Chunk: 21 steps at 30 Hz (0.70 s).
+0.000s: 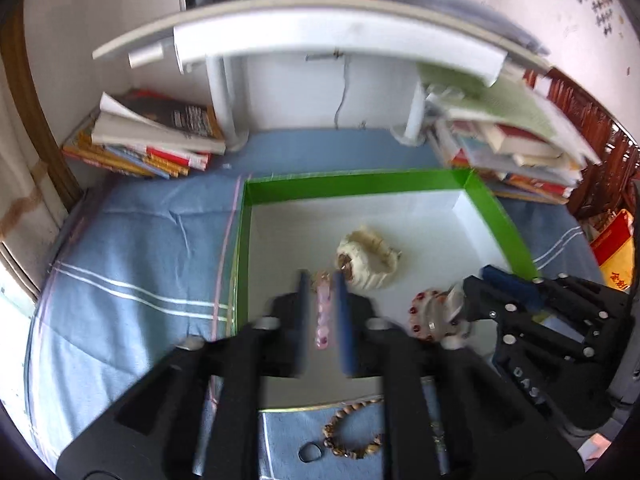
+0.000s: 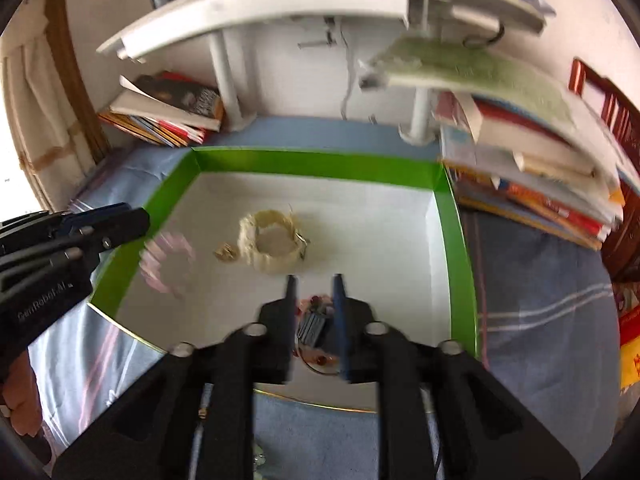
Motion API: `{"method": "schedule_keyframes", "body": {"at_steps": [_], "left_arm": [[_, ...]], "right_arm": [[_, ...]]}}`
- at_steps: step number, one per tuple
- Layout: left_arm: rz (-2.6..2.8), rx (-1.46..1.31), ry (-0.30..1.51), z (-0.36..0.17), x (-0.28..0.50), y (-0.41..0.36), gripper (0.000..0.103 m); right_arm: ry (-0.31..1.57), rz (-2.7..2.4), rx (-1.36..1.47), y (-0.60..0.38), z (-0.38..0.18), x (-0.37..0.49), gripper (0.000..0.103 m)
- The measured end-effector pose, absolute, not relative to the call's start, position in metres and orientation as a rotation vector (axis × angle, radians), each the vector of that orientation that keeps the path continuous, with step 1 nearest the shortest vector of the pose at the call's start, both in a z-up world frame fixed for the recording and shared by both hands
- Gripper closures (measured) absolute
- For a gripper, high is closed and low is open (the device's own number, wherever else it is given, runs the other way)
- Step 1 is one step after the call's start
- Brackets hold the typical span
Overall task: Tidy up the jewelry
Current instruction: 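Carry the black watch and pink bracelet into the green box and open both grippers, then grasp the brown wooden bead bracelet with the left gripper while the right gripper grasps the green jade bracelet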
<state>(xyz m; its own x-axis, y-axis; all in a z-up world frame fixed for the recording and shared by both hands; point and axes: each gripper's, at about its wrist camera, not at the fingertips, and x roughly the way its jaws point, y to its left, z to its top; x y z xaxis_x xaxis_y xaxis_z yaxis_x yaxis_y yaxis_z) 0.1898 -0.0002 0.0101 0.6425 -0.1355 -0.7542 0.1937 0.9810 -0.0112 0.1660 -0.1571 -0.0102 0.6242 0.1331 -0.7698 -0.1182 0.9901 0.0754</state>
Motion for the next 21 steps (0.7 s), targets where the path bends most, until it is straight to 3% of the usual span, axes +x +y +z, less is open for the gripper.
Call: {"method": "schedule_keyframes", "body": {"at_steps": [1,3,8,21], "left_arm": [[-0.178,0.077,0.855,0.007,0.187,0.002,0.05],[-0.159,0.095,0.846,0.006,0.178,0.006,0.051],[-0.14,0.106,0.817,0.01,0.122,0.025,0.047],[-0.196,0.09,0.978,-0.059,0.072,0.015,0.041]], "right_arm": [[0.884,0.148,0.029,-0.16,-0.01,0.162,0.063],[0.855,0.144,0.04,-0.169,-0.002,0.144,0.056],[0.815,0.124,0.07,-0.2,0.005,0.085,0.056],[1.01,0.035,0.055,-0.233,-0.066,0.035,0.056]]}}
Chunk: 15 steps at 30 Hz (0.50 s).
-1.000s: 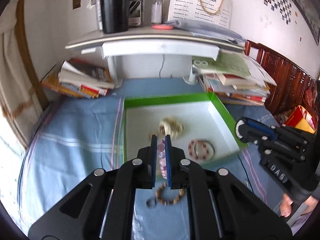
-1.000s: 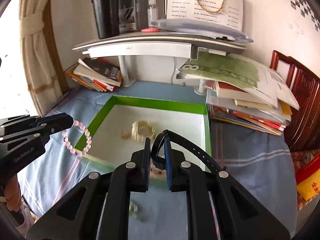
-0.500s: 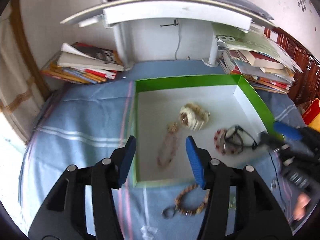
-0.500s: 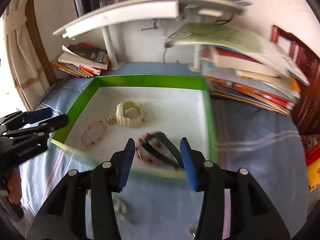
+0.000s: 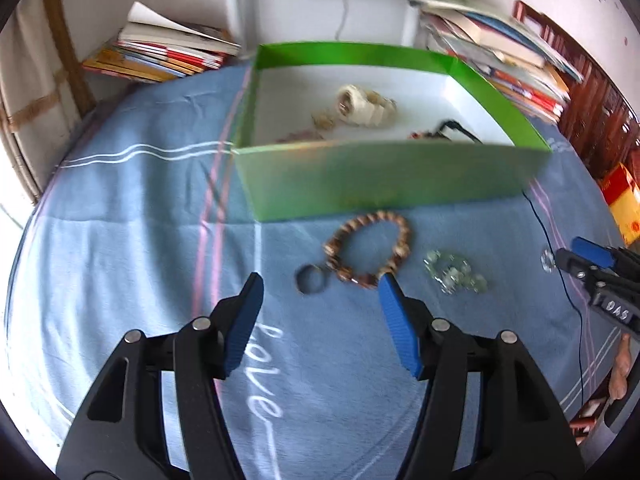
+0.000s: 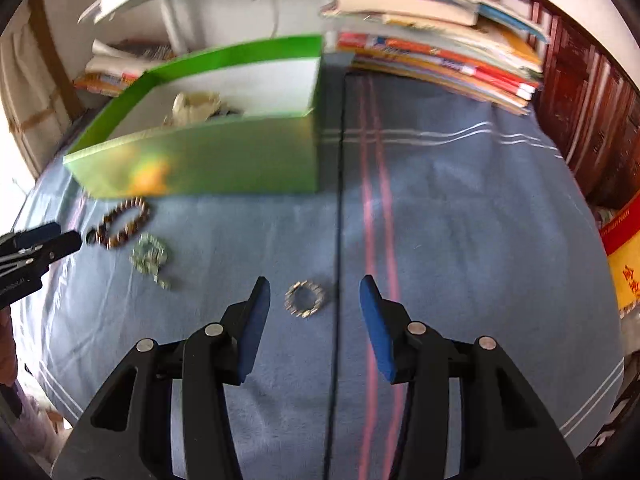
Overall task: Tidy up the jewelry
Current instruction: 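Grasp the brown wooden bead bracelet with the left gripper while the right gripper grasps the green jade bracelet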
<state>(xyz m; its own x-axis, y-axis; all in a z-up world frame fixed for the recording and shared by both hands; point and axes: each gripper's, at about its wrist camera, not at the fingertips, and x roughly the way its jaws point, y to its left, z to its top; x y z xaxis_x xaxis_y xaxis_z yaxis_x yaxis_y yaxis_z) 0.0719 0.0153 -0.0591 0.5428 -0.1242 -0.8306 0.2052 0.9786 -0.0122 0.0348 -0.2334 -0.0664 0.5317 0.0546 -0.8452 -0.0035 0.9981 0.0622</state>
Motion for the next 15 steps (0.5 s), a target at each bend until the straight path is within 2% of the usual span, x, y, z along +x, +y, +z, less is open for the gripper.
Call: {"method": "schedule_keyframes", "body": {"at_steps": [4,15], "left_arm": [[-0.211,0.122,0.987,-0.066,0.065,0.007,0.036],[-0.172,0.089,1.022,-0.076,0.07,0.024,0.036]], "right_arm": [[1.037,0.09,0.045,-0.211,-0.079,0.034,0.056],[0.982,0.302,-0.012,-0.148,-0.056,0.042,0.056]]}}
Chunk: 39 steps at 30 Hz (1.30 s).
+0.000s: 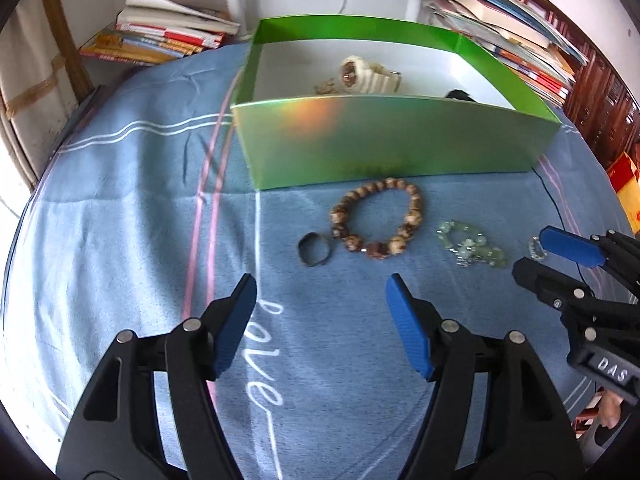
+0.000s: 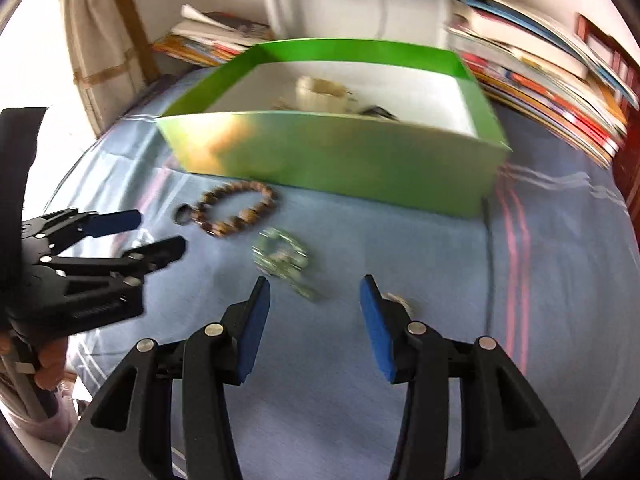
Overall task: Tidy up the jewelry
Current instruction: 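Grasp the brown wooden bead bracelet with the left gripper while the right gripper grasps the green jade bracelet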
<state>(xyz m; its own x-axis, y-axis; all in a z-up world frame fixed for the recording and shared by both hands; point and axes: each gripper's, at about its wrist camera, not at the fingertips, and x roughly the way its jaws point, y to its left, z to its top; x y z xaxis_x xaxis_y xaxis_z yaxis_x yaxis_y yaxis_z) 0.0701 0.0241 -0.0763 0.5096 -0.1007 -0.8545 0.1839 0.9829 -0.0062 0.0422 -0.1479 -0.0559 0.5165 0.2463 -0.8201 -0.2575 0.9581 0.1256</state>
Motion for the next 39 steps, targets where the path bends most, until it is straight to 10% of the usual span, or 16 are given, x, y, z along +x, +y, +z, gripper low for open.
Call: {"method": "schedule_keyframes", "body": {"at_steps": [2,6,21,39], "left_arm": [[-0.168,0.082,1.024,-0.076,0.072,0.029,0.035],[-0.158,0.067,1.033,-0.079,0.075,0.036,0.035],[-0.181,0.055,1.044,-0.087,0.083,0.029,0.035],[-0.181,0.111,1.028,-0.087,0.117,-0.004,0.064]], "right_arm": [[0.992,0.317,-0.031,-0.138,-0.058,0.05,0.056],[1.042,0.309,-0.039,-0.126,-0.07,0.065,0.095],[0.956,0.105,0.141,-0.218,-0.046,0.047,0.095],[1.005,0.125,0.133,-0.207,-0.066,0.054,0.095]]}}
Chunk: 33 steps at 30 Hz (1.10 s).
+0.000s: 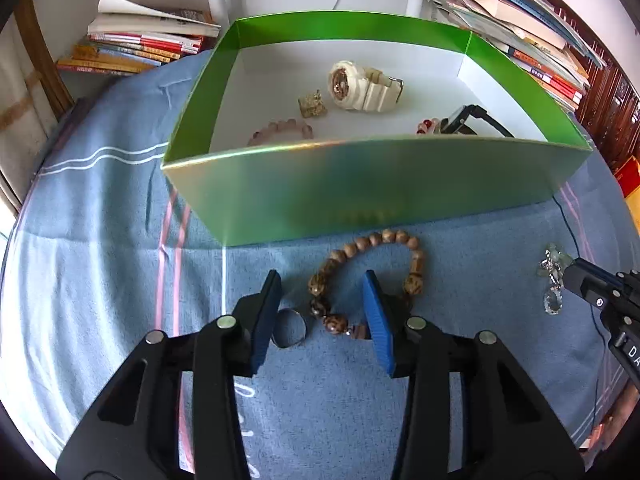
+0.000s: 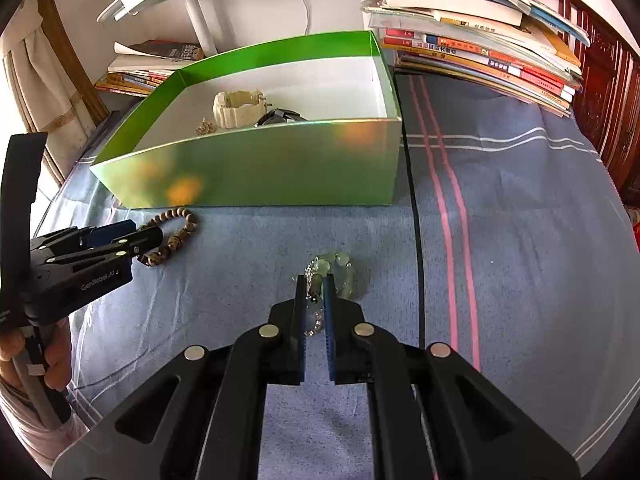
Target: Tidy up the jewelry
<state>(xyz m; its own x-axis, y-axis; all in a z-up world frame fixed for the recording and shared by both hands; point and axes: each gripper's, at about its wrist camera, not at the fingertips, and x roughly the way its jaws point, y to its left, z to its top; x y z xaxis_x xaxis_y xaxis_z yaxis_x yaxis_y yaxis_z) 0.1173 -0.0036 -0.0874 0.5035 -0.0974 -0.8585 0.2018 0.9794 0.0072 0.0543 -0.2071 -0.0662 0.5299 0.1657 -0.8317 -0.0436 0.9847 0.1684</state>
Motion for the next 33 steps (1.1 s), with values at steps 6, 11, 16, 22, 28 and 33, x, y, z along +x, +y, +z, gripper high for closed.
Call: {"method": "schedule_keyframes", "body": {"at_steps": [6,11,16,22,28,33], "left_arm": [[-0.189,0.126,1.025,-0.086,0.109,-0.012,0.092],[-0.195,0.109,0.991,-0.071,0.097,-0.009,0.092],[-0.21,0.095,0.92,-0.041,0.081,-0.002,0.092],[-0.217,0.074,0.849,-0.012,0.068,0.004,0.092],[-0.223,0.081,0.841,-0.009,0.057,0.004,0.092],[-0.231,0.088,0.865,-0.019,0.054,-0.001,0.092]], "right_arm": [[0.993,0.112,0.137,-0.21,-0.063,0.052,0.095],[0.963,0.105,0.13,-0.212,-0.052,0.048,0.095],[0.912,0.114,0.123,-0.209,-0.033,0.042,0.095],[0.864,0.13,0.109,-0.205,-0.014,0.036,0.095],[0.87,0.15,0.097,-0.195,-0.014,0.034,0.095],[0.901,0.181,0.088,-0.182,-0.024,0.035,0.095]]}}
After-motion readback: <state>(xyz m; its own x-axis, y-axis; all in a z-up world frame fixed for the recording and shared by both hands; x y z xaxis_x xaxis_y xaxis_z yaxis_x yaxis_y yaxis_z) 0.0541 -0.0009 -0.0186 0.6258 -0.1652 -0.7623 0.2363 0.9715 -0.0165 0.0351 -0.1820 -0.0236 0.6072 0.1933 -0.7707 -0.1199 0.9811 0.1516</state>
